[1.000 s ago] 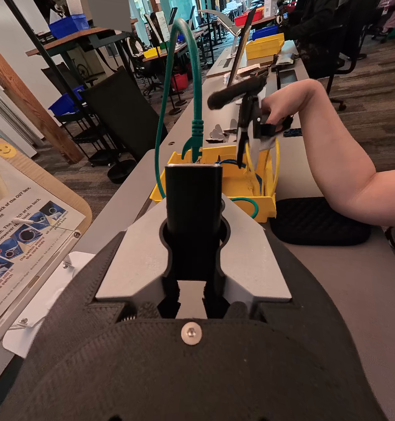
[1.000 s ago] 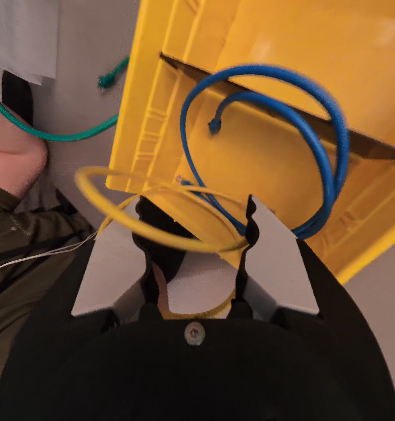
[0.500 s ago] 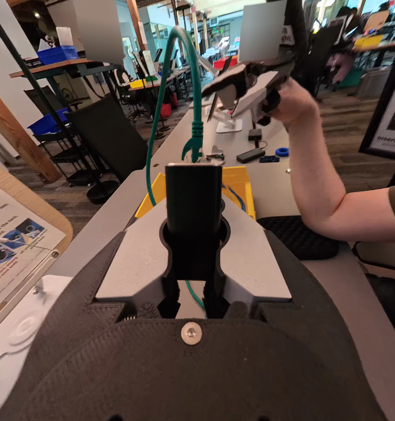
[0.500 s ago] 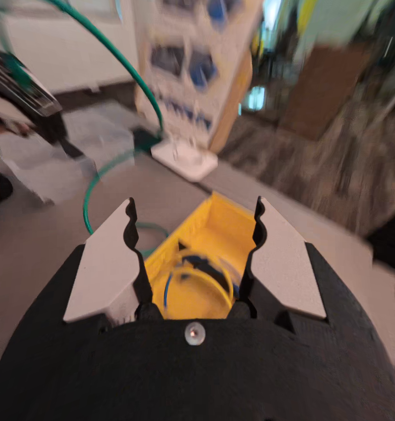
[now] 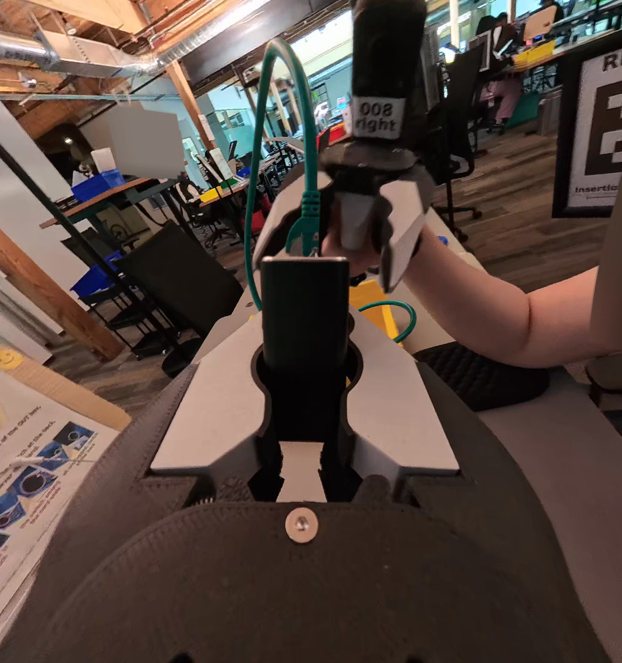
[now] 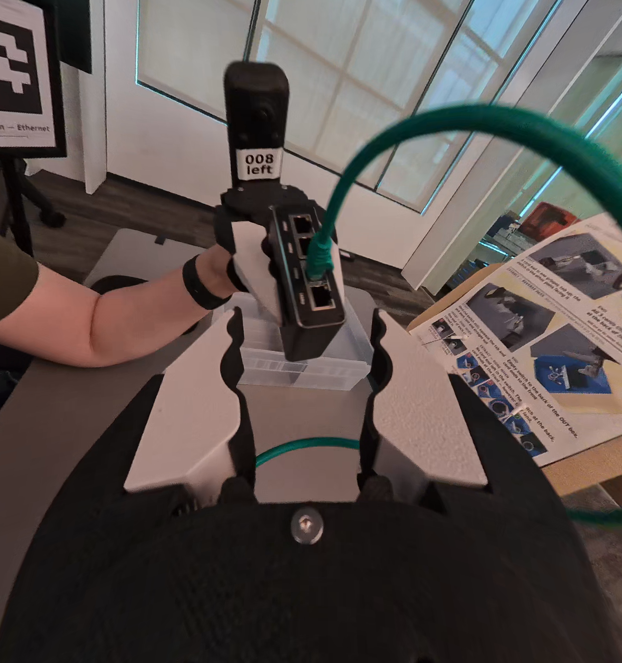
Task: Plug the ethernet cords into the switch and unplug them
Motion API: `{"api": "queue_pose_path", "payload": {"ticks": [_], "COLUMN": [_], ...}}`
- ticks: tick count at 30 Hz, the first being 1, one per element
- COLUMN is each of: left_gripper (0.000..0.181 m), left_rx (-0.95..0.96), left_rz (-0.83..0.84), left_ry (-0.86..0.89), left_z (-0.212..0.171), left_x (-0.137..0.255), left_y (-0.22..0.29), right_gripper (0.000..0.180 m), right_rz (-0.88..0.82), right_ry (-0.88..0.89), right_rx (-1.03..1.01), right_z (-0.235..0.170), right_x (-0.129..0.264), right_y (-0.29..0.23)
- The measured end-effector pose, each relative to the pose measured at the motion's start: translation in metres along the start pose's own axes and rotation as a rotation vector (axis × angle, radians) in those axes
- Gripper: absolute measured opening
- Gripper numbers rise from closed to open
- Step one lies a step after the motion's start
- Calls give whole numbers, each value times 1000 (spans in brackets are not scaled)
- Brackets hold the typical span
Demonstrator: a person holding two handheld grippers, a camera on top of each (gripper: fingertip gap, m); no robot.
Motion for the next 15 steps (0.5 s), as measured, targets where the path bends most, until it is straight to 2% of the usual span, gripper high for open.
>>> {"api": "queue_pose_path", "payload": {"ticks": [1,4,10,15], "left_gripper": [33,33,35,44], "left_rx": [-7,-20,-51,-115], "left_rz": [-15,-45,-91,-50], "left_ry": [7,23,59,-16], "left_z": [2,4,5,5], "left_x": [0,0,2,4], "left_y": [3,7,14,19], "right_gripper": [69,39,30,28], "right_rz": [11,112,177,169], "right_ry": [-7,-4,31,7], "right_rx": [-9,-34,43,81], "right_z": [-2,-6,-3,-4], "right_x": [-5,-11,-7,-6], "right_y": [0,-2,-9,-11]}}
Point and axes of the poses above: each gripper's, where its closed fingertips meet, x back along the fingers, z out of its top, y = z × x across the jaws, the point moved 8 cm from there along x, back along the fingers, and after that the axes turned 6 degrees about -y, right-handed, at the moved point
